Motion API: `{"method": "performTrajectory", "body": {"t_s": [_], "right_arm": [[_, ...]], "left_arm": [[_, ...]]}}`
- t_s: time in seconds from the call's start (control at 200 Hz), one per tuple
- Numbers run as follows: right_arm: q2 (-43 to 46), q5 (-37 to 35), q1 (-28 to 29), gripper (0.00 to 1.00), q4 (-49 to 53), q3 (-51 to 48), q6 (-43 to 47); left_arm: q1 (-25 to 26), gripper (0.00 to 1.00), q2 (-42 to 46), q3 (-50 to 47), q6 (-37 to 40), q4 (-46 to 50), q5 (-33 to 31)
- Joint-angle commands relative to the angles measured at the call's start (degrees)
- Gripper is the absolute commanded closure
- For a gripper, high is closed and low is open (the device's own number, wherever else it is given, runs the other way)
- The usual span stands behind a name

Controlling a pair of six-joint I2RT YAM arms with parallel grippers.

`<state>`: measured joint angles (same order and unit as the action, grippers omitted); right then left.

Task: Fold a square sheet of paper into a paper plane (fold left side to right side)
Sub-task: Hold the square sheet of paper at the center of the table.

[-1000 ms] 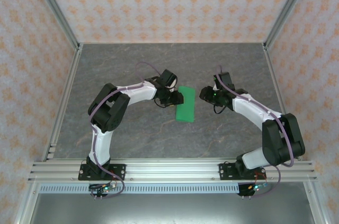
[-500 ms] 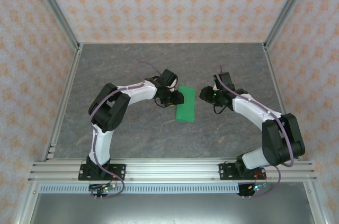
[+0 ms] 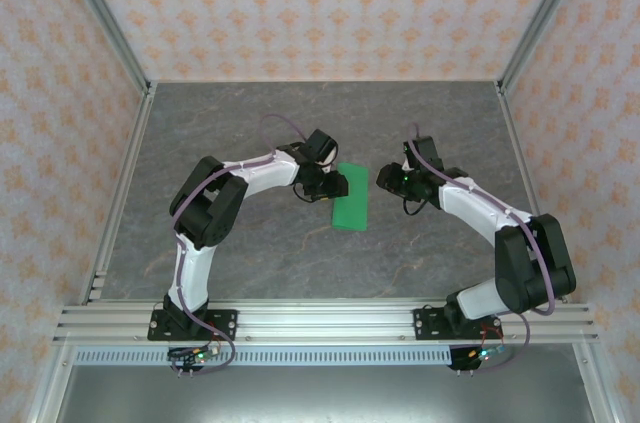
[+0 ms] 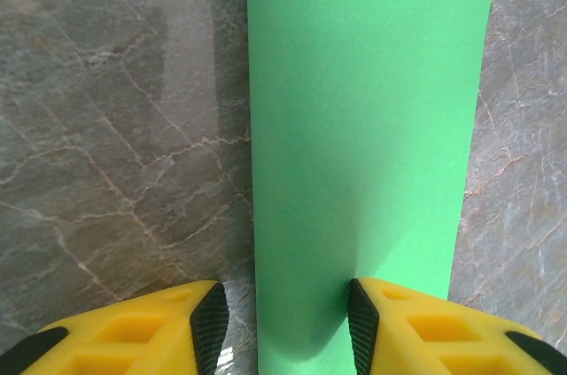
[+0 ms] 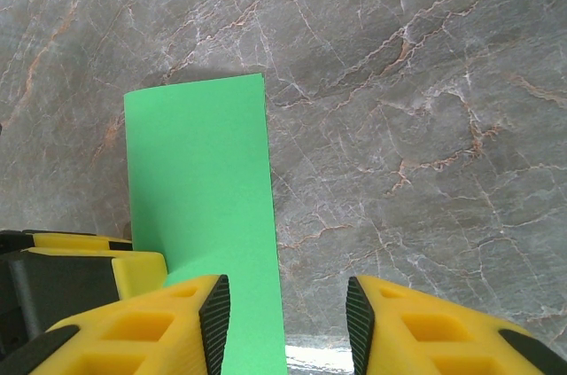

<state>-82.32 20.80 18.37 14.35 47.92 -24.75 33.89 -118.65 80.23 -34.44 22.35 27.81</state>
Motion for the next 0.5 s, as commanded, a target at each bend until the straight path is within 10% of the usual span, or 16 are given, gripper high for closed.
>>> {"method": "performTrajectory", "body": {"t_s": [0.0, 0.495], "right_arm": [[1.5, -0.3, 0.4, 0.57, 1.0, -1.0, 0.7], [1.5, -0.3, 0.9, 0.57, 1.0, -0.9, 0.4]], "left_arm": [[0.7, 0.56, -3.7, -0.1, 1.2, 2.3, -3.4], [0.8, 0.56, -4.0, -0.2, 0.9, 2.3, -3.6]]}}
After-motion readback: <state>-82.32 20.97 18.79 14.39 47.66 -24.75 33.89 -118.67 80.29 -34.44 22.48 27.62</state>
